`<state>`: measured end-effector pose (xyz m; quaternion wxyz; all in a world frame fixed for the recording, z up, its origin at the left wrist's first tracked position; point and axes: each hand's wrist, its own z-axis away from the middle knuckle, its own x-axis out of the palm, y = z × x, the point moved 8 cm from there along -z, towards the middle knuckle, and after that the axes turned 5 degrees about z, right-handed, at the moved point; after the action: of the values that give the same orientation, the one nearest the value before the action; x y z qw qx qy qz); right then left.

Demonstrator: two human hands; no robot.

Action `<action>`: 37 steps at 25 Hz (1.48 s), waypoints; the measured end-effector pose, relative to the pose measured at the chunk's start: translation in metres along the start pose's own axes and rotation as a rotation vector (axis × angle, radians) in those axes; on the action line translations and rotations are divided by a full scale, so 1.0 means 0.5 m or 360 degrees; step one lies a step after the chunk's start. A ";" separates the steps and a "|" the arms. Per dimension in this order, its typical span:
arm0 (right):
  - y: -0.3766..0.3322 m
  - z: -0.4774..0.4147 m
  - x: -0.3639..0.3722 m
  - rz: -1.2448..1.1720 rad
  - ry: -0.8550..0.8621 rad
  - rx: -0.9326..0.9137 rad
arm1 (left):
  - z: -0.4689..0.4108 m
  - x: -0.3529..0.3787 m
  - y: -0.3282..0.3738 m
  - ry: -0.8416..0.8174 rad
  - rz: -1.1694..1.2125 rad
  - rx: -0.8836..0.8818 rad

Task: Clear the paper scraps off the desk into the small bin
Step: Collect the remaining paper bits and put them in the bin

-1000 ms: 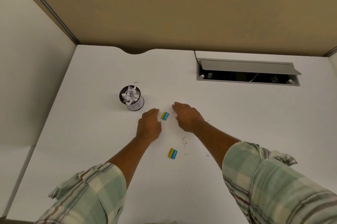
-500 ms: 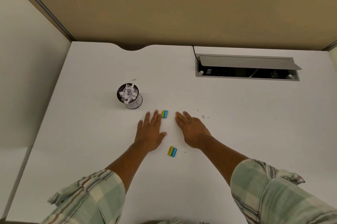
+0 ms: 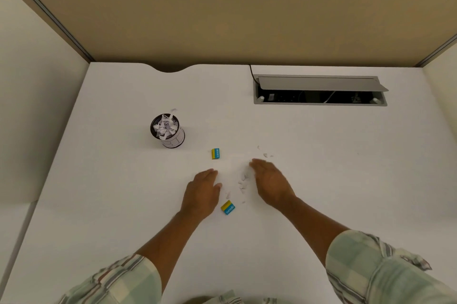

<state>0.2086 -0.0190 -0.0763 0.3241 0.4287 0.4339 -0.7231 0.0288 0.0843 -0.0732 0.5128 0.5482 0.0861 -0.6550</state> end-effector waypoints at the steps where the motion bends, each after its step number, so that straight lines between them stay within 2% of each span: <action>1: 0.022 -0.016 -0.026 -0.0042 0.0091 0.0124 | -0.012 -0.018 -0.008 0.0067 0.0087 -0.0049; 3: 0.063 -0.045 -0.063 -0.0089 0.0156 0.0306 | -0.036 -0.037 -0.022 0.0119 0.0158 -0.0135; 8: 0.113 -0.109 -0.076 0.0070 -0.0169 0.0492 | -0.055 0.004 -0.014 -0.0143 0.0199 -0.0298; 14: 0.020 -0.125 -0.023 0.0287 -0.0316 0.0123 | -0.046 0.054 0.012 -0.0362 0.0174 -0.0368; 20: -0.074 -0.046 0.046 0.0335 -0.0365 -0.0181 | -0.041 0.061 0.021 -0.0363 0.0123 -0.0390; 27: -0.114 0.006 0.070 0.0327 -0.0338 -0.0195 | -0.030 0.067 0.035 -0.0306 0.0143 -0.0320; 31: -0.126 0.006 0.082 0.0321 -0.0370 -0.0124 | -0.017 0.068 0.038 -0.0285 0.0175 -0.0326; 33: -0.117 -0.001 0.083 0.0188 -0.0393 0.0009 | -0.013 0.062 0.037 -0.0252 0.0213 -0.0342; 35: -0.086 -0.006 0.071 -0.0118 -0.0324 0.0295 | -0.010 0.055 0.032 -0.0213 0.0251 -0.0353; 37: -0.043 0.004 0.067 -0.0666 -0.0234 0.0699 | -0.004 0.045 0.022 -0.0153 0.0322 -0.0359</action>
<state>0.1757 -0.0153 -0.0982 0.0984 0.3366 0.3216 -0.8796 0.0415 0.0677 -0.0871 0.6380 0.4612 0.0789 -0.6116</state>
